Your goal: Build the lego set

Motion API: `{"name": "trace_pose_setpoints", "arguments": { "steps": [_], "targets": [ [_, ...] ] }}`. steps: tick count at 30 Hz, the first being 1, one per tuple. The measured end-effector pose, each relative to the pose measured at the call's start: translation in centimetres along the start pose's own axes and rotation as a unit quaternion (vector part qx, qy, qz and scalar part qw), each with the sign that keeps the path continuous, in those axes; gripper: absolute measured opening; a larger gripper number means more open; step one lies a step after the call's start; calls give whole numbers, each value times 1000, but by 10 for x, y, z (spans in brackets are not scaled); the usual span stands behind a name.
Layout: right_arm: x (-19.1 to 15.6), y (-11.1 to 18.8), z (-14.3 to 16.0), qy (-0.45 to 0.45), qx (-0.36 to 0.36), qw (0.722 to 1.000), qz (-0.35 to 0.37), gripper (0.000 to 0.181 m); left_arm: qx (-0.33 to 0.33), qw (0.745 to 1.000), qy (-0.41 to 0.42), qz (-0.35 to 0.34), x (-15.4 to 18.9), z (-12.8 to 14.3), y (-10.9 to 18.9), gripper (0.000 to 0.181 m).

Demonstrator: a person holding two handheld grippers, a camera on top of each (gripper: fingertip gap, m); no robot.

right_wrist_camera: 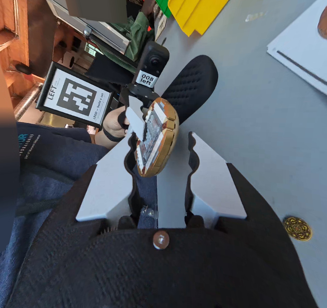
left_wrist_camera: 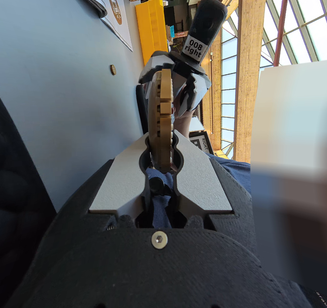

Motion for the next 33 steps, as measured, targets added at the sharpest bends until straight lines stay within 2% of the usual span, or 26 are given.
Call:
{"name": "trace_pose_setpoints", "arguments": {
  "steps": [2,5,8,9,19,33],
  "targets": [
    [3,-7,4,-8,-17,1000,4,57,-6,1000,0,-3,-1,2,-3,18],
    [2,-11,3,-14,-24,999,-26,42,-11,1000,-1,-7,-1,3,-5,18],
    [4,-14,3,-20,-34,999,-33,40,-11,1000,-2,-5,0,3,-7,18],
    [5,-15,4,-19,-38,999,-33,33,-11,1000,-2,-5,0,3,-8,18],
    [11,-14,9,-52,-20,996,-67,29,-21,998,-31,-46,2,2,-11,18],
    [11,-14,15,-62,-1,993,-102,21,0,999,-34,-29,-1,2,-13,25]
  ]
}}
Point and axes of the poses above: each gripper's, where its closed fingertips meet, y back along the fingers, z out of its underside, x = y × z across the jaws, the point moved 8 cm from there along y, back along the fingers, and after that the axes turned 11 degrees about -x, right-handed, at the moved point
